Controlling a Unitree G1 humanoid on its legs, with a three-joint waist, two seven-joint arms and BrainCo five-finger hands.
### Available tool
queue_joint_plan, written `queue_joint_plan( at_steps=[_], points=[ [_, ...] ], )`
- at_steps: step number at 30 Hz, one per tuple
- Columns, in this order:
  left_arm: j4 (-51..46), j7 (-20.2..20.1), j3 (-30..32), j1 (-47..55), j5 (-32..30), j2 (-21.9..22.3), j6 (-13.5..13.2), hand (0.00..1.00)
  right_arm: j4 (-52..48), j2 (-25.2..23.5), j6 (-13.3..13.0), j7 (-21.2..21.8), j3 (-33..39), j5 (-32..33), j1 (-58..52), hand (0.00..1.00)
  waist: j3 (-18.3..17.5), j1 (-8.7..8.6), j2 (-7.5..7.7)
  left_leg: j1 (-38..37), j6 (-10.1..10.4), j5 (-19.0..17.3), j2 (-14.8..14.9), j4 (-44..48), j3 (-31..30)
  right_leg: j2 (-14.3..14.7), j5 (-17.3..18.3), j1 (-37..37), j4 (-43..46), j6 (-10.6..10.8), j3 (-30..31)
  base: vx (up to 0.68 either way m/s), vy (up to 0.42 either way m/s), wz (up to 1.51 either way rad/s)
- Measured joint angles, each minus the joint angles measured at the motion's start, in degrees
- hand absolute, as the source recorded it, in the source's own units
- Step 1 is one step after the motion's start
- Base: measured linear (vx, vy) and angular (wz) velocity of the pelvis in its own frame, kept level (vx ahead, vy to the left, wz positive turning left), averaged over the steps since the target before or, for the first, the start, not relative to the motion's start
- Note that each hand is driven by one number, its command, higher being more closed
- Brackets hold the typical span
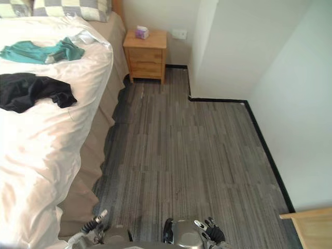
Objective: Tidy the bed and pick cloth on bed and put in laundry
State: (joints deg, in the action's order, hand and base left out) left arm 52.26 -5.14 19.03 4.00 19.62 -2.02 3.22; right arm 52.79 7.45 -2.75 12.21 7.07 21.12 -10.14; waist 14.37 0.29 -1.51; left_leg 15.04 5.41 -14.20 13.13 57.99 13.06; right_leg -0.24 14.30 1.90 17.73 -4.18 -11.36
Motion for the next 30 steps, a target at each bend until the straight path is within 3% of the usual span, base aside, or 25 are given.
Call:
queue_joint_plan(
  at_steps=[3,5,7,8,10,11,12,13,14,15,16,18,19,21,22,23,24,25,26,27,28,29,30],
  points=[
    [0.0,-0.8,0.1,0.0,0.0,0.5,-0.2,0.0,0.5,0.0,0.5,0.1,1.1,-0.1,0.6,0.0,0.8,-0.05,-0.56,-0.2,-0.2,0.8,-1.5,-20.4,4.1,0.1,-1.1,-4.4,-3.8,1.4,1.8,0.36,-0.019,-0.37],
    [0.1,-0.9,-0.3,0.0,0.0,-0.1,-0.2,0.0,2.0,0.0,0.4,0.6,1.3,-0.2,0.9,0.0,0.9,0.06,-0.52,-0.4,0.0,7.1,-2.3,-39.3,4.5,0.9,-0.5,-7.7,-6.2,2.5,2.6,0.29,0.01,-0.19],
    [0.5,-1.0,-1.3,-0.4,0.1,-0.6,-0.1,0.0,3.3,0.4,-0.1,1.1,1.3,-0.3,1.4,0.0,0.9,0.26,-0.96,-0.4,0.5,10.9,-2.1,-47.9,4.3,1.9,1.3,-9.9,-7.3,3.3,3.8,0.46,0.1,-0.33],
    [1.1,-1.2,-1.8,-0.8,1.2,-1.2,0.0,0.0,3.4,0.4,-0.1,1.1,1.2,-1.3,1.6,0.0,0.8,0.74,-0.58,-0.2,-1.1,15.3,-2.1,-47.3,3.4,1.6,3.6,-11.2,-7.0,3.4,5.1,0.55,0.151,-0.5],
    [1.3,-1.1,-2.9,-0.9,1.8,-2.7,0.1,0.0,3.4,-0.3,-0.1,1.1,1.1,-2.3,2.6,0.0,0.0,0.71,1.61,1.1,-4.8,17.8,-4.2,-42.5,3.5,-1.3,7.1,-10.9,-4.9,4.8,6.4,0.51,0.167,-0.39],
    [1.3,-1.1,-3.6,-0.9,1.8,-3.4,0.3,0.0,3.5,-0.7,-0.1,1.1,1.1,-2.3,2.7,0.0,-0.7,0.62,2.52,2.0,-6.1,17.4,-5.5,-40.3,3.8,-2.8,8.5,-10.6,-3.9,6.0,6.5,0.79,0.204,-0.19],
    [1.9,-1.0,-5.7,-1.5,1.7,-4.8,0.9,0.0,5.0,-1.8,0.0,1.2,1.3,-2.4,3.0,0.0,-1.8,0.58,4.88,1.7,-7.8,12.0,-8.9,-37.7,4.8,-7.1,9.6,-7.8,6.1,9.1,6.7,0.67,0.154,0.0],
    [3.0,-0.9,-6.0,-2.3,1.7,-5.0,1.2,0.0,5.4,-2.0,0.0,1.2,1.3,-2.4,3.6,0.0,-1.7,0.22,5.16,1.6,-8.6,10.7,-9.9,-36.7,4.7,-8.8,8.9,-4.4,14.1,10.5,6.6,0.69,0.147,0.18],
    [3.9,-0.9,-6.7,-2.6,1.8,-5.3,1.5,0.0,6.0,-2.4,0.1,1.2,1.3,-2.4,4.6,0.0,-1.6,-0.24,5.51,0.1,-9.8,8.5,-11.3,-36.0,4.4,-11.1,4.3,0.3,25.5,11.6,6.1,0.53,0.122,0.45],
    [4.7,-0.7,-7.9,-2.5,1.8,-5.8,1.6,0.0,6.1,-2.3,-0.5,0.9,1.4,-2.3,5.0,0.0,-0.5,-0.67,5.76,-4.5,-10.2,5.9,-12.7,-36.2,3.7,-13.3,-3.3,3.0,36.7,10.1,5.4,0.54,0.106,0.52],
    [5.4,-0.4,-9.2,-2.4,1.9,-6.0,1.7,0.0,6.2,-1.8,-0.6,0.4,1.4,-2.3,5.2,0.0,0.0,-0.98,5.56,-8.1,-10.2,4.1,-12.9,-36.2,2.9,-13.9,-1.7,3.3,40.2,9.8,4.5,0.79,0.082,0.51],
    [6.7,0.5,-12.5,-2.3,2.2,-6.1,2.6,0.0,6.1,-1.2,-0.7,-0.1,0.6,-2.3,5.6,0.0,0.8,-0.95,4.14,-15.4,-9.6,2.0,-12.4,-39.4,1.2,-13.1,3.0,5.0,38.3,8.4,0.4,0.7,-0.001,0.4],
    [7.5,0.5,-13.6,-2.3,2.3,-5.8,2.9,0.0,5.3,-1.0,-0.8,0.1,0.4,-2.1,5.6,0.0,1.0,-1.04,2.9,-19.4,-9.2,1.6,-11.0,-42.7,-0.3,-11.2,4.4,7.2,31.8,7.3,-3.3,0.59,-0.065,0.56],
    [7.6,0.4,-14.3,-2.3,2.3,-5.4,3.6,0.0,4.0,-0.7,-1.4,0.1,0.3,-2.1,5.8,0.0,1.4,-1.49,1.78,-23.1,-8.8,1.7,-8.7,-46.6,-2.5,-8.0,2.7,11.3,16.3,7.2,-6.9,0.58,-0.098,0.67],
    [7.6,0.4,-14.4,-2.5,2.3,-5.3,3.7,0.0,3.9,-0.6,-1.5,0.0,0.3,-2.1,5.8,0.0,1.6,-1.78,1.91,-24.5,-8.5,1.6,-7.8,-48.4,-3.8,-6.7,-2.9,13.8,3.1,7.7,-6.7,0.58,-0.187,0.84],
    [7.6,0.3,-14.1,-2.5,2.3,-5.5,3.6,0.0,4.3,-0.8,-1.7,0.0,0.4,-2.2,5.8,0.0,1.9,-2.25,3.22,-25.5,-7.8,1.3,-8.2,-49.1,-4.6,-7.2,-8.0,16.7,-6.3,9.0,-4.5,0.58,-0.224,0.85],
    [7.6,0.3,-13.9,-2.5,2.3,-5.7,3.7,0.0,4.5,-0.9,-1.7,0.0,0.4,-2.2,5.7,0.0,2.1,-2.34,3.82,-26.4,-6.6,0.8,-8.5,-49.1,-4.7,-8.0,-9.4,17.8,-8.0,10.0,-2.9,0.72,-0.368,0.92],
    [7.6,0.4,-13.2,-2.3,2.3,-5.8,3.6,0.0,4.6,-1.5,-2.0,-0.1,0.8,-2.2,4.7,0.0,2.4,-2.4,4.75,-29.6,-2.1,-1.8,-8.5,-48.7,-5.6,-8.3,-11.2,17.7,-9.9,10.2,0.1,0.63,-0.347,0.95],
    [7.7,0.6,-11.7,-1.4,2.3,-5.4,3.6,0.0,4.6,-2.1,-2.3,-0.1,1.1,-2.3,4.1,0.0,2.7,-2.68,4.16,-33.0,-0.1,-4.5,-7.2,-47.4,-7.1,-7.7,-19.0,16.2,-7.2,7.2,1.6,0.81,-0.456,0.96],
    [7.9,0.6,-11.5,-1.4,2.3,-5.2,3.6,0.0,4.5,-1.6,-2.5,0.0,1.1,-2.2,4.2,0.0,2.8,-2.89,3.22,-33.8,0.5,-4.8,-5.8,-46.0,-7.5,-7.4,-20.7,15.8,-4.8,5.4,1.3,0.67,-0.411,0.66],
    [8.2,0.5,-10.9,-1.4,2.5,-3.4,3.5,0.0,4.5,-0.3,-2.6,-0.2,0.9,-2.2,4.3,0.0,2.3,-2.59,1.28,-33.3,-0.2,-4.2,-3.3,-41.6,-7.8,-5.8,-16.7,16.1,0.4,4.4,0.6,0.74,-0.514,0.29],
    [7.5,0.5,-10.8,-1.3,2.4,-2.8,3.4,0.0,4.4,0.3,-2.5,-0.9,0.8,-2.2,4.5,0.0,1.7,-1.92,0.37,-30.3,0.0,-2.0,-1.5,-34.2,-9.0,-5.1,-12.4,16.5,4.5,3.7,-0.6,0.55,-0.434,0.18],
    [7.5,0.7,-10.8,-1.2,2.2,-3.0,3.2,0.0,4.4,0.4,-2.3,-1.2,0.8,-2.1,4.6,0.0,1.5,-1.97,-0.08,-28.6,-0.1,-0.5,-0.5,-30.1,-9.8,-4.7,-10.6,16.1,5.9,3.4,-1.2,0.52,-0.422,0.21]
  ],
)
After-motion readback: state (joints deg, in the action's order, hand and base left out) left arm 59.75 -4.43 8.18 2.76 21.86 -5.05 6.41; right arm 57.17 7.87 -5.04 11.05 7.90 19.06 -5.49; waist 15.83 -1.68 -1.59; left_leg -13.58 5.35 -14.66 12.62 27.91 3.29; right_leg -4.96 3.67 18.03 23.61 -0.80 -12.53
